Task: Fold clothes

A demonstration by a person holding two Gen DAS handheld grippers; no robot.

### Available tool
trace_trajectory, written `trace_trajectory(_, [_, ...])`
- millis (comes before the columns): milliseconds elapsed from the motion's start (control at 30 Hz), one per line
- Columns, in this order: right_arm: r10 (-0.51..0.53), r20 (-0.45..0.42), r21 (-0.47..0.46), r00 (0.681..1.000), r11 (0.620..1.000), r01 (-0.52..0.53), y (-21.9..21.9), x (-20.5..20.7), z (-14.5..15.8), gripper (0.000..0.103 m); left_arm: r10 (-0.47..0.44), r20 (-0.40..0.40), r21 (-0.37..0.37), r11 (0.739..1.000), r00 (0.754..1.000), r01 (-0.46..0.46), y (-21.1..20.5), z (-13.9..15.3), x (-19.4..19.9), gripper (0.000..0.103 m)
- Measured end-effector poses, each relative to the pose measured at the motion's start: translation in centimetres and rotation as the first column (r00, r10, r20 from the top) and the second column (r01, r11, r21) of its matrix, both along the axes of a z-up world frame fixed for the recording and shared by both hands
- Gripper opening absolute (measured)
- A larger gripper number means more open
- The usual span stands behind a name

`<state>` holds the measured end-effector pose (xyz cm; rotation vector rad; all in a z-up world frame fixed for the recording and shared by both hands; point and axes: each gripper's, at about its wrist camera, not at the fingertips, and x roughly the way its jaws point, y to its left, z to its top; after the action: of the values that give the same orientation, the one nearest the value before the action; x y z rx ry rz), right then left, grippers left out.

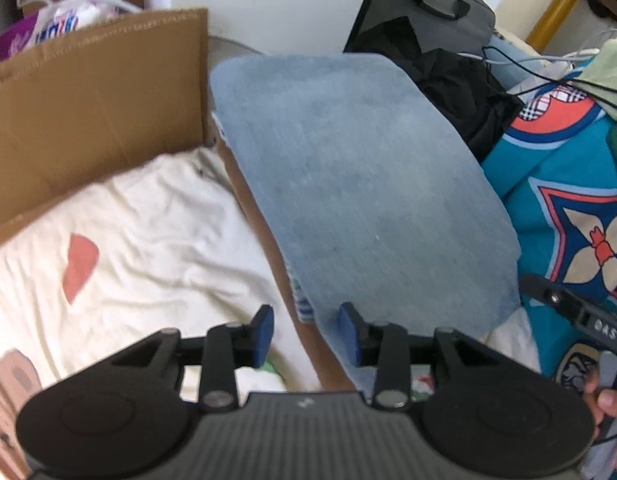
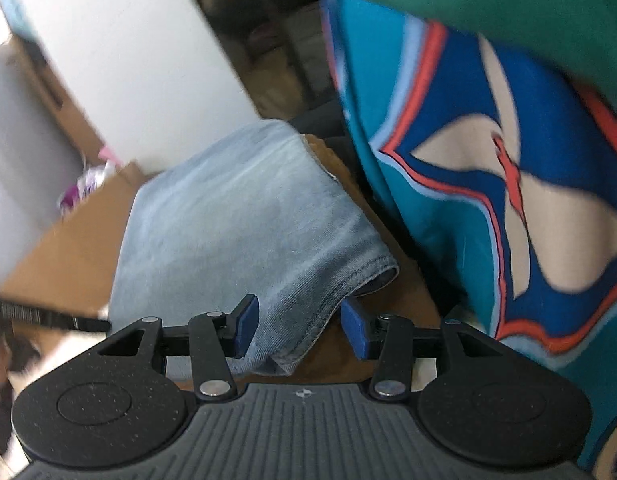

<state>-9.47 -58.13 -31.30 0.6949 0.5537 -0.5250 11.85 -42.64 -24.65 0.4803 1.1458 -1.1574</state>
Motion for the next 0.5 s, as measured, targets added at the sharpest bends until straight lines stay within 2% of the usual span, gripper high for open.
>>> trace_trajectory(167, [-0.093,0.084,0.173,0.992,0.982,0.077,-1.2,0.0,-2.6,0.064,0.023,-0.059,0.002,1.000,0.998,-0.023,0.2,-1.1,-0.8,0.041])
trace_trajectory(333, [-0.140,0.162,0.326,0.977,0.942,0.081,-2.0,0.2,-5.3,0.065,0.022,-0.105,0.010,1.000,0.994,-0.021,0.2,-1.9,-1.5,0.041])
trace_trajectory(400, [-0.152,0.182,0.385,0.971,0.920,0.072,-2.2,0.1,-6.4,0.061,0.040,-0.146,0.026,0.999,0.988,-0.037,0.4,-2.1,-1.5,0.037])
trace_trajectory(467, [-0.150,0.197,0.426,0.969,0.903,0.053,-2.1,0.0,-7.0,0.042,0.054,-0.161,0.036,0.998,0.985,-0.049,0.6,-2.2,-1.5,0.035])
trace_trajectory(500, [-0.141,0.210,0.434,0.967,0.900,0.037,-1.9,-0.1,-7.1,0.037,0.060,-0.168,0.037,0.998,0.984,-0.054,0.8,-2.2,-1.5,0.032])
